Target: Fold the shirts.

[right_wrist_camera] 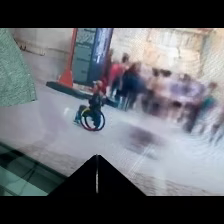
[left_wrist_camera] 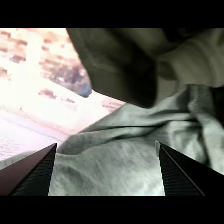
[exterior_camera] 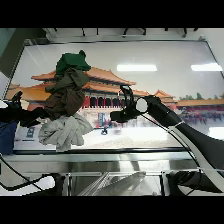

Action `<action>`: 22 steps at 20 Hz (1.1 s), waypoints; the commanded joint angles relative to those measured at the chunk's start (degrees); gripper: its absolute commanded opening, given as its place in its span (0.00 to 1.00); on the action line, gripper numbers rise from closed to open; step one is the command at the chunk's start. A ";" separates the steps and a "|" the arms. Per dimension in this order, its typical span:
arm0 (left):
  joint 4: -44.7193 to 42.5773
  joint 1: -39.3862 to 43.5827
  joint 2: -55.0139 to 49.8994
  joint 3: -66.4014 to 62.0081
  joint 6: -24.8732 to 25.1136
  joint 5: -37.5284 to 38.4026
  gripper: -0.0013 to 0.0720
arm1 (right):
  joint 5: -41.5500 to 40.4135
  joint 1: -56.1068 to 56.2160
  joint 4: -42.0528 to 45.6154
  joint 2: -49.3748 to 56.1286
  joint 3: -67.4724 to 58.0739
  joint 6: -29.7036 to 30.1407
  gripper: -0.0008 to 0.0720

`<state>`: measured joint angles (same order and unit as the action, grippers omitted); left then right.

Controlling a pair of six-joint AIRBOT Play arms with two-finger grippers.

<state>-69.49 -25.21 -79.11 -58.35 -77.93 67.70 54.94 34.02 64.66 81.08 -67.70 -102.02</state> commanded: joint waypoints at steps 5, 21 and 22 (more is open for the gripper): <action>2.43 2.21 -5.53 6.25 5.53 0.92 0.80 | -0.31 0.00 -0.39 0.02 0.00 -0.02 0.04; 31.32 53.16 12.70 4.17 1.77 -16.92 0.04 | 19.34 -17.79 12.90 -23.85 0.35 3.02 0.04; 32.35 56.30 9.81 1.09 1.73 -19.21 0.04 | 19.63 -20.00 13.14 -26.27 0.96 3.02 0.04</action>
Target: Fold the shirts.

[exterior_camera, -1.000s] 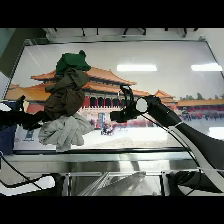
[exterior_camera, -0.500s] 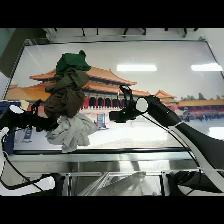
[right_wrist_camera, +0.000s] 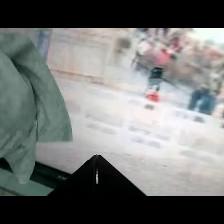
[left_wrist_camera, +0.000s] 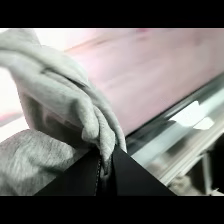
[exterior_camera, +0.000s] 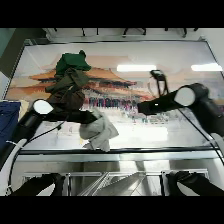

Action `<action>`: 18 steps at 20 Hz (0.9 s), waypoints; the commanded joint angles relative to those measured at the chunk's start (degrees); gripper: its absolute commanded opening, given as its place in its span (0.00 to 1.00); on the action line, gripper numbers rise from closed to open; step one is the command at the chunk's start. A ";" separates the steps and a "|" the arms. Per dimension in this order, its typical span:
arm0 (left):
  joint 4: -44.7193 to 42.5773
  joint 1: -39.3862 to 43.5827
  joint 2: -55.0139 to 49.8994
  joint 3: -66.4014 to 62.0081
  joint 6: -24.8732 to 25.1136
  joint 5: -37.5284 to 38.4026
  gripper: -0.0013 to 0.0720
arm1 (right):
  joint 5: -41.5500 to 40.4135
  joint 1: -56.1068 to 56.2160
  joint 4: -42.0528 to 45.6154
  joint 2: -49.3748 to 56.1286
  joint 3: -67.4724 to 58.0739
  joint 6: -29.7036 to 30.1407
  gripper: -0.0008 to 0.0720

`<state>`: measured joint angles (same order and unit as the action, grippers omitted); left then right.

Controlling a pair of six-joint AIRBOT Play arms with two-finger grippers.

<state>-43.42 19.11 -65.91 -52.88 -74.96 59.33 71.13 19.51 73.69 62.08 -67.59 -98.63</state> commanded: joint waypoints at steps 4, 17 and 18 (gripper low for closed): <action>6.86 16.02 -14.86 -18.73 -0.92 -7.61 0.04 | 3.78 -12.55 6.84 -12.50 2.16 -0.33 0.04; -7.39 -11.34 -14.16 -4.81 0.63 9.55 0.95 | 4.02 -14.19 4.92 -6.03 4.04 2.01 0.98; -6.47 -11.85 -14.86 -3.43 2.23 7.87 0.95 | 3.85 -14.19 3.56 -5.66 4.11 3.15 0.98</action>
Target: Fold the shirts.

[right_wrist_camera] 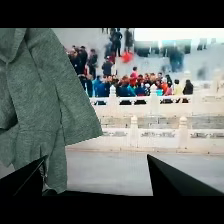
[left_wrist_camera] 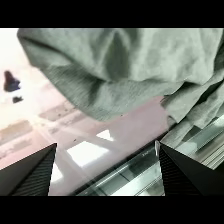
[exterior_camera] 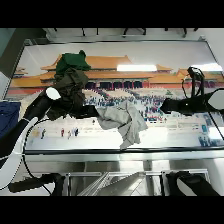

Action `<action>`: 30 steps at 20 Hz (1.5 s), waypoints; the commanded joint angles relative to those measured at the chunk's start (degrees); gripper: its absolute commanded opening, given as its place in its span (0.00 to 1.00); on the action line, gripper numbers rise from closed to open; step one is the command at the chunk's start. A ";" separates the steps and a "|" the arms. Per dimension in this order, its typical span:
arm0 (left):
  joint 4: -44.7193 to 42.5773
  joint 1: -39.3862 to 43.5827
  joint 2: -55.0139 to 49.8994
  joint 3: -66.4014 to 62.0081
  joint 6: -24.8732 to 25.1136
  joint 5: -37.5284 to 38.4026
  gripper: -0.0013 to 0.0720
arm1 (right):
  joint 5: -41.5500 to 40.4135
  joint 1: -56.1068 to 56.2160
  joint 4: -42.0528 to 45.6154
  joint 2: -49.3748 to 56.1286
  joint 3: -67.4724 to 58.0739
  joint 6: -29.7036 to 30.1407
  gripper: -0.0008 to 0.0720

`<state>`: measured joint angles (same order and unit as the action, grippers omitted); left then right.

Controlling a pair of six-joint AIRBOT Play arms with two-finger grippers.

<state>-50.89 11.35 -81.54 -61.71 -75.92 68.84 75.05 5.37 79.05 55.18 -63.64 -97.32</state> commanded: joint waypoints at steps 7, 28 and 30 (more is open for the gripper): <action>14.36 -5.60 -16.28 -2.03 11.87 -5.64 0.95 | 0.02 -0.02 -8.74 1.97 0.22 2.82 0.98; 8.00 -3.76 4.66 10.60 14.29 3.82 0.04 | -14.10 -1.31 -42.38 20.92 13.64 27.06 0.97; 7.96 -2.62 7.72 13.90 14.27 2.10 0.04 | -14.84 0.96 -47.28 25.59 13.64 30.64 0.97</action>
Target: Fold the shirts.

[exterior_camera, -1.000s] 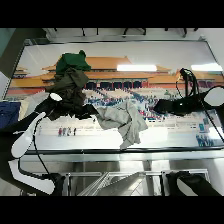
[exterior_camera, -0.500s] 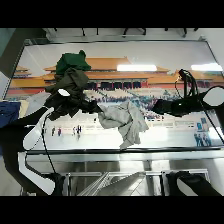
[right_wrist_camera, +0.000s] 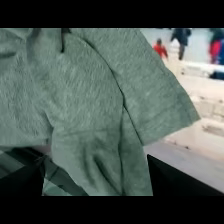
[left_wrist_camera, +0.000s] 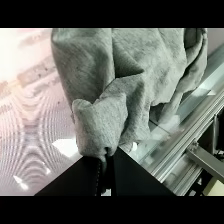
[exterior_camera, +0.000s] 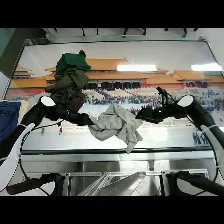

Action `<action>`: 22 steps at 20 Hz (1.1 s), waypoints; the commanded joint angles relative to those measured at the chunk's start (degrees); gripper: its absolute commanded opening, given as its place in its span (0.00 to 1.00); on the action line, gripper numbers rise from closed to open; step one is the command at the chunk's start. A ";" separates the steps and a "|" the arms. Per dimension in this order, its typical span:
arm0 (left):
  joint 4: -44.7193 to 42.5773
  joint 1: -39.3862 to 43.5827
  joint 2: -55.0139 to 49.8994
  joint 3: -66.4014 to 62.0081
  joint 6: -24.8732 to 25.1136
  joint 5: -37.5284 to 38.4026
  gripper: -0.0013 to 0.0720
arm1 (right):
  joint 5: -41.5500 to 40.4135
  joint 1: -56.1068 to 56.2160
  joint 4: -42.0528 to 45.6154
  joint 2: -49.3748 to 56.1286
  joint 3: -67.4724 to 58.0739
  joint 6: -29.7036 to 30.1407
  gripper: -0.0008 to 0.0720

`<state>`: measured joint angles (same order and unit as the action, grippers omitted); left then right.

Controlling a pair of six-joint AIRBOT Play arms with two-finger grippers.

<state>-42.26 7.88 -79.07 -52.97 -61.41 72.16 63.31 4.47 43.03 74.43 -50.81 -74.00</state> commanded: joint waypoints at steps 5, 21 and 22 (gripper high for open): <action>0.15 0.76 8.79 7.98 -1.66 -2.51 0.04 | -6.12 9.64 -15.28 11.50 0.70 9.03 0.83; -2.69 -16.65 32.04 6.64 -4.96 5.38 0.04 | 8.92 -1.38 11.04 -31.80 -6.58 -14.95 0.04; -2.75 -16.72 35.06 5.05 -6.32 6.36 0.04 | 9.97 -1.38 11.04 -34.86 -9.29 -16.52 0.04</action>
<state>-44.64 -5.85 -52.07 -45.98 -64.71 75.57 69.47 3.95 48.49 50.15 -55.40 -83.70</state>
